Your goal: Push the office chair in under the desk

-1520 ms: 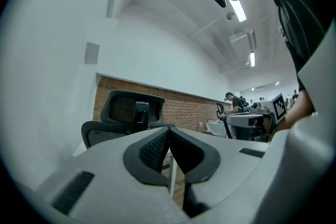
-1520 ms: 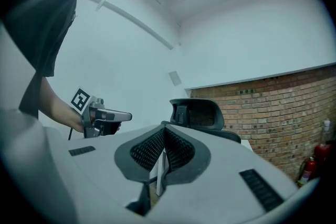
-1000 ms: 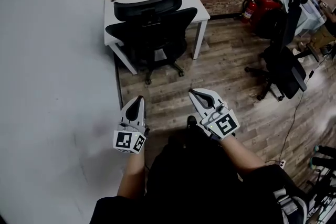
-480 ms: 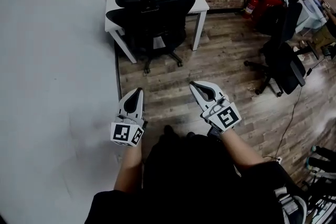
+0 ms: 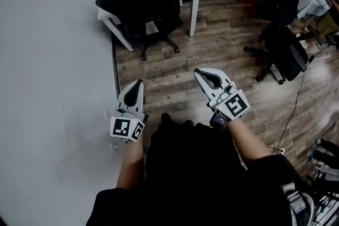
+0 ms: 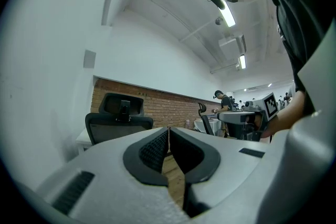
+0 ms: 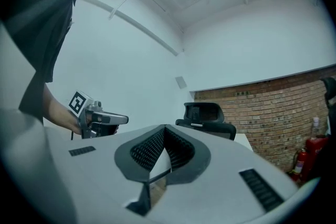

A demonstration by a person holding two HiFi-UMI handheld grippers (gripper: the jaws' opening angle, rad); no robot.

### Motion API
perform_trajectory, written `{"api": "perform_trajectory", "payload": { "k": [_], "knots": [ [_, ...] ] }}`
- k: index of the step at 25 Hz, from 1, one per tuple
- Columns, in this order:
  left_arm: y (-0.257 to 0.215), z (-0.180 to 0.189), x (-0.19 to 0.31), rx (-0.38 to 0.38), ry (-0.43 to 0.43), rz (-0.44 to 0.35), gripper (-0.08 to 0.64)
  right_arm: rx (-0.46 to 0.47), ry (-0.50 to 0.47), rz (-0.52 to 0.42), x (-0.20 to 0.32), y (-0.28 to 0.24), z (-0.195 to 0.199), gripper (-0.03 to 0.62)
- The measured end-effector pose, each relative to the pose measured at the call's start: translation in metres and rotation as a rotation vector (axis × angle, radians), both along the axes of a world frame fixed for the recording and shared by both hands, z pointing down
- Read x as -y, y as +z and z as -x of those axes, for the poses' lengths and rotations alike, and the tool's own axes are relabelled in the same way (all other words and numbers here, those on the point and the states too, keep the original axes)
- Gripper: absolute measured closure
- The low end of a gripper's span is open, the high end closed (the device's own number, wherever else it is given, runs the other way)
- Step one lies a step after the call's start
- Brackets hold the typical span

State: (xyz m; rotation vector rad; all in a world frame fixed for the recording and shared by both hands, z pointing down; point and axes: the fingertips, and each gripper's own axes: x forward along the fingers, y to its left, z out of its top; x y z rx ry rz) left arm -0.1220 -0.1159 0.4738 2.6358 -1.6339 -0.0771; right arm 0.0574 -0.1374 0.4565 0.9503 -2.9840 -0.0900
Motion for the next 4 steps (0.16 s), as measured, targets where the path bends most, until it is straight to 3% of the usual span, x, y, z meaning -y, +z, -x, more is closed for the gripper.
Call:
{"api": "perform_trajectory", "payload": {
  "k": [4],
  "knots": [
    [0.000,-0.011,-0.005,-0.003,0.002,0.018,0.538,-0.005,-0.060,0.020,-0.013,-0.003,-0.012,0.586]
  ]
}}
